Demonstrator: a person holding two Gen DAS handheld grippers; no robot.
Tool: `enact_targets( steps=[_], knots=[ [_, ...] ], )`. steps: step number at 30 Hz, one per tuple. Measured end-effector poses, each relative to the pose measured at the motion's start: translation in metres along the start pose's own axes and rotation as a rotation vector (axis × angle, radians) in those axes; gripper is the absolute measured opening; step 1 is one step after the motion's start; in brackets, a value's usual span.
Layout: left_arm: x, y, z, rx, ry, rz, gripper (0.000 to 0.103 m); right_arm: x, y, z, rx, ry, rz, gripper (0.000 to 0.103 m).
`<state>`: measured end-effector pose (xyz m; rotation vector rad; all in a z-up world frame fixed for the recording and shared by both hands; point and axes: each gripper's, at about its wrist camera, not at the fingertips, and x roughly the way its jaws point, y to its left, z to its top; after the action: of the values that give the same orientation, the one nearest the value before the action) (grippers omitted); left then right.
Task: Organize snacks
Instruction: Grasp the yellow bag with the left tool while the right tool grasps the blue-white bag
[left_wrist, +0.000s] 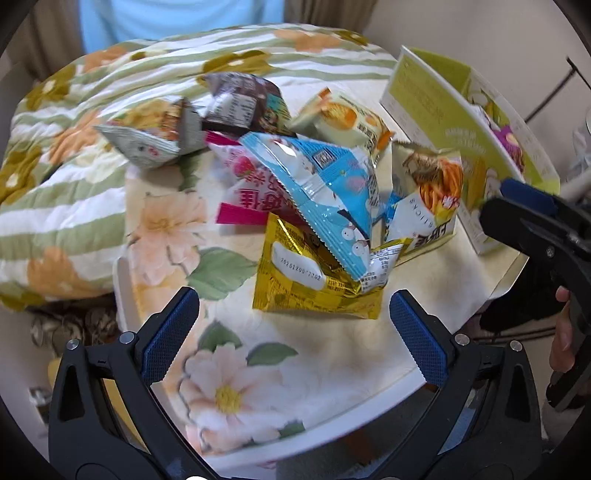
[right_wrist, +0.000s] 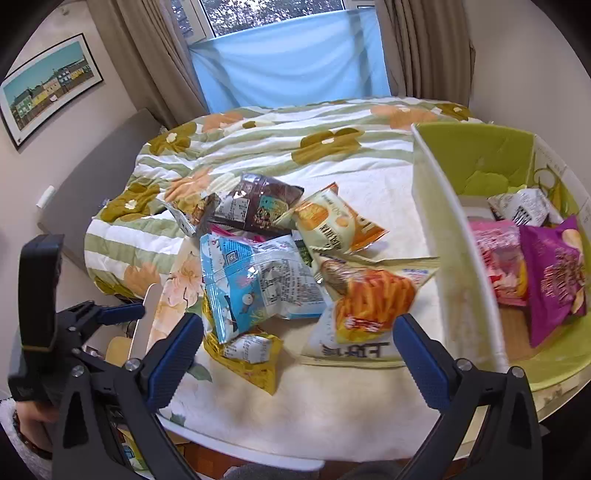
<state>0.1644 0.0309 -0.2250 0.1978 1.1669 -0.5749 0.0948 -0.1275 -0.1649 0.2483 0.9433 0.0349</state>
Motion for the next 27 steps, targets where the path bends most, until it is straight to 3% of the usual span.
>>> enact_targets(
  steps=[8,13,19,27],
  knots=[
    [0.039,0.002,0.003,0.041,0.019,-0.078,0.102,0.026,0.007,0.011,-0.029,0.010,-0.014,0.102],
    [0.041,-0.001,0.001,0.017,0.006,-0.072,0.102,0.033,-0.003,0.018,-0.011,0.012,-0.017,0.102],
    [0.031,0.000,-0.012,-0.156,0.015,-0.049,0.102,0.039,-0.013,0.024,-0.007,0.021,-0.004,0.102],
    [0.031,0.016,-0.003,-0.531,-0.029,-0.075,0.102,0.041,-0.005,0.052,-0.083,0.027,0.038,0.102]
  ],
)
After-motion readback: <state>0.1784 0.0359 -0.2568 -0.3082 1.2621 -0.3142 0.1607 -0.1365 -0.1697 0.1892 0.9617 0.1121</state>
